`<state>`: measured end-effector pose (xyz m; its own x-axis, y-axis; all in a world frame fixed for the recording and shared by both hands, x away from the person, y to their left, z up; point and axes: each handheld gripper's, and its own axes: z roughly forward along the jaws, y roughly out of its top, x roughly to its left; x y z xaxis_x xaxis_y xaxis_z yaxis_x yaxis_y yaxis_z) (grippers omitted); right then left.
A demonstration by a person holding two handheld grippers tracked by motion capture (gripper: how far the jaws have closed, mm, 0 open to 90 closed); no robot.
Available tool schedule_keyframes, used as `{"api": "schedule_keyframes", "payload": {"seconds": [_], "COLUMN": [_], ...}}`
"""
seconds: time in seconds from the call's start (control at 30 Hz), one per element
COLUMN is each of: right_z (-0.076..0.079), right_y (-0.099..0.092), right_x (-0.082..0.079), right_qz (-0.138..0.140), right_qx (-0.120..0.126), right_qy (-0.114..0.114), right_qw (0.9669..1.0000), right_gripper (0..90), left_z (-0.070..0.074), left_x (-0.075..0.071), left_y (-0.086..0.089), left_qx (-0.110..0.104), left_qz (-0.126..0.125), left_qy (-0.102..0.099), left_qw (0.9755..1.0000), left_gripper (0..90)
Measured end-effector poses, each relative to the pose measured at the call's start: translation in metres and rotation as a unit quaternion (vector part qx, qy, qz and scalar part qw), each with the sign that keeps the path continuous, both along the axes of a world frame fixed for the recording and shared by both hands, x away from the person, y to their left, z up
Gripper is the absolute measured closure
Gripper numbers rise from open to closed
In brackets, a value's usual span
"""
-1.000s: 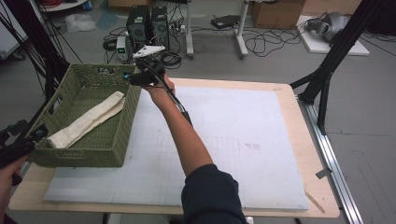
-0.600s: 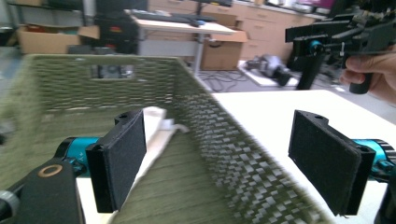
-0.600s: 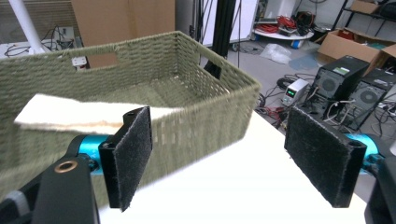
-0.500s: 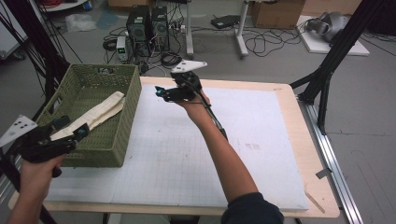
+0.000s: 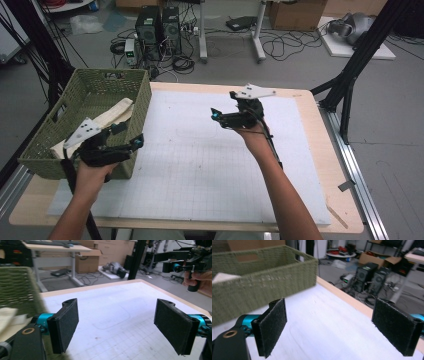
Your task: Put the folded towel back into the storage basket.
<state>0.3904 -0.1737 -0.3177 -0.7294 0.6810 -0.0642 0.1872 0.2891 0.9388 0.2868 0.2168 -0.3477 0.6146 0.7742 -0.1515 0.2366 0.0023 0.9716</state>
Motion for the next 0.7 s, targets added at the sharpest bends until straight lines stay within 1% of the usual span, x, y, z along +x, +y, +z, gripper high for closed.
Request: {"api": "schedule_keyframes", "payload": {"seconds": [0.1, 0.2, 0.23, 0.3, 0.33, 0.37, 0.4, 0.43, 0.5, 0.57, 0.7], "right_z": [-0.007, -0.013, -0.016, -0.024, -0.028, -0.032, -0.037, -0.041, -0.049, -0.057, -0.071], "right_y": [-0.021, -0.04, -0.047, -0.059, -0.065, -0.071, -0.077, -0.083, -0.093, -0.101, -0.11], "right_x": [-0.013, -0.03, -0.037, -0.049, -0.053, -0.059, -0.064, -0.068, -0.077, -0.085, -0.098], "right_qz": [-0.018, -0.033, -0.039, -0.047, -0.052, -0.058, -0.065, -0.073, -0.087, -0.097, -0.11], "right_qx": [-0.006, -0.024, -0.027, -0.039, -0.044, -0.045, -0.042, -0.037, -0.027, -0.023, -0.029], "right_qy": [-0.001, -0.011, -0.012, -0.011, -0.018, -0.011, -0.01, -0.003, 0.002, 0.006, 0.011], "right_qw": [0.9998, 0.9991, 0.9988, 0.9981, 0.9975, 0.9972, 0.9969, 0.9967, 0.9959, 0.995, 0.9934], "right_gripper": [12.1, 12.0, 11.9, 11.9, 11.9, 11.8, 11.4, 11.3, 11.3, 11.2, 11.3], "left_z": [-0.004, -0.01, -0.013, -0.019, -0.023, -0.026, -0.03, -0.033, -0.038, -0.043, -0.05], "left_x": [0.003, 0.005, 0.006, 0.007, 0.007, 0.008, 0.008, 0.008, 0.008, 0.008, 0.007], "left_y": [-0.016, -0.031, -0.036, -0.045, -0.049, -0.053, -0.057, -0.06, -0.066, -0.069, -0.073], "left_qx": [0.0, 0.006, 0.005, 0.006, 0.006, 0.007, 0.009, 0.014, 0.021, 0.025, 0.028], "left_qz": [-0.018, -0.034, -0.038, -0.045, -0.05, -0.054, -0.058, -0.06, -0.068, -0.071, -0.075], "left_qy": [0.0, -0.001, -0.002, 0.001, 0.004, 0.007, 0.011, 0.012, 0.015, 0.017, 0.016], "left_qw": [0.9998, 0.9994, 0.9993, 0.999, 0.9987, 0.9985, 0.9982, 0.998, 0.9974, 0.997, 0.9967], "left_gripper": [20.6, 21.0, 21.0, 21.0, 21.0, 21.0, 21.0, 21.0, 21.1, 21.1, 21.1]}}
